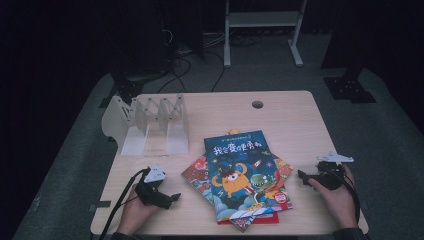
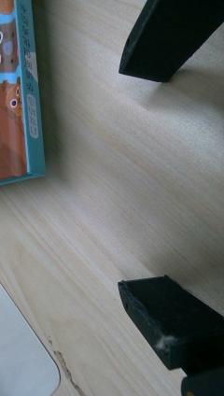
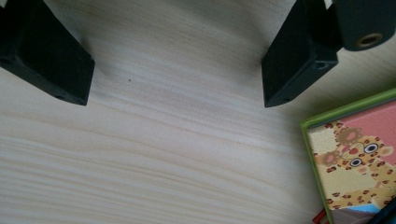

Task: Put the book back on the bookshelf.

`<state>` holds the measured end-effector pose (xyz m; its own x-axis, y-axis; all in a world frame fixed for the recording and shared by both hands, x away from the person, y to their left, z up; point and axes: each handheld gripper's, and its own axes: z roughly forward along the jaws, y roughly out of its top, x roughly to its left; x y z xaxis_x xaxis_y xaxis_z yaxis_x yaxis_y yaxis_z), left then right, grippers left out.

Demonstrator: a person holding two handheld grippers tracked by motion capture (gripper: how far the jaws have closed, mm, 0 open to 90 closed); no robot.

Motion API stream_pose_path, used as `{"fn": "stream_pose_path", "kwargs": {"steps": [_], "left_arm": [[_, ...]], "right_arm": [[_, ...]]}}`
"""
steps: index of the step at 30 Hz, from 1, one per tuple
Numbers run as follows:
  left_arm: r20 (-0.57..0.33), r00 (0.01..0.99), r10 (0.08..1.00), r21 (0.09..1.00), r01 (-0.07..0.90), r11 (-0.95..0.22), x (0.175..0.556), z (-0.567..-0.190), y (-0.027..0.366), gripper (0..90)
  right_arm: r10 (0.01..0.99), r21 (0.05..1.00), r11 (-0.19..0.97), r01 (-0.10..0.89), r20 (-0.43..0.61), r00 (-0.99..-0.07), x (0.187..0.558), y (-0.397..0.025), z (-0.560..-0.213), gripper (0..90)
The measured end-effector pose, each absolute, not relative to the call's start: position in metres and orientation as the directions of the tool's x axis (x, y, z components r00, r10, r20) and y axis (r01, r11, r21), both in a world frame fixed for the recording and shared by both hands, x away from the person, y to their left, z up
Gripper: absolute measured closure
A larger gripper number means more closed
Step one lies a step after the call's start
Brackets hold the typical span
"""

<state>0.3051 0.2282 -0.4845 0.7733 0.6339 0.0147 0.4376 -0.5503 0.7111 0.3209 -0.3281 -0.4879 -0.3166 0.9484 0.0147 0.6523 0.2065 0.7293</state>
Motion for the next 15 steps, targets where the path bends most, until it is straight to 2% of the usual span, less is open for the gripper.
{"fn": "stream_pose_path", "kwargs": {"steps": [2, 4, 6, 15], "left_arm": [[0.015, 0.773, 0.634, 0.711, 0.438, -0.551, 0.305, -0.484, 0.228, 0.0], [0.015, 0.773, 0.634, 0.711, 0.438, -0.55, 0.305, -0.484, 0.228, 0.0], [0.015, 0.773, 0.634, 0.711, 0.438, -0.55, 0.305, -0.484, 0.228, 0.0], [0.014, 0.773, 0.634, 0.712, 0.437, -0.549, 0.304, -0.485, 0.228, 0.0]], "right_arm": [[0.945, 0.735, 0.212, 0.644, 0.015, -0.328, 0.32, -0.327, -0.487, 16.7], [0.944, 0.731, 0.215, 0.647, 0.014, -0.329, 0.32, -0.326, -0.486, 17.8], [0.939, 0.726, 0.227, 0.649, 0.013, -0.343, 0.32, -0.324, -0.483, 27.0], [0.935, 0.736, 0.217, 0.641, 0.031, -0.353, 0.321, -0.317, -0.469, 30.5]]}}
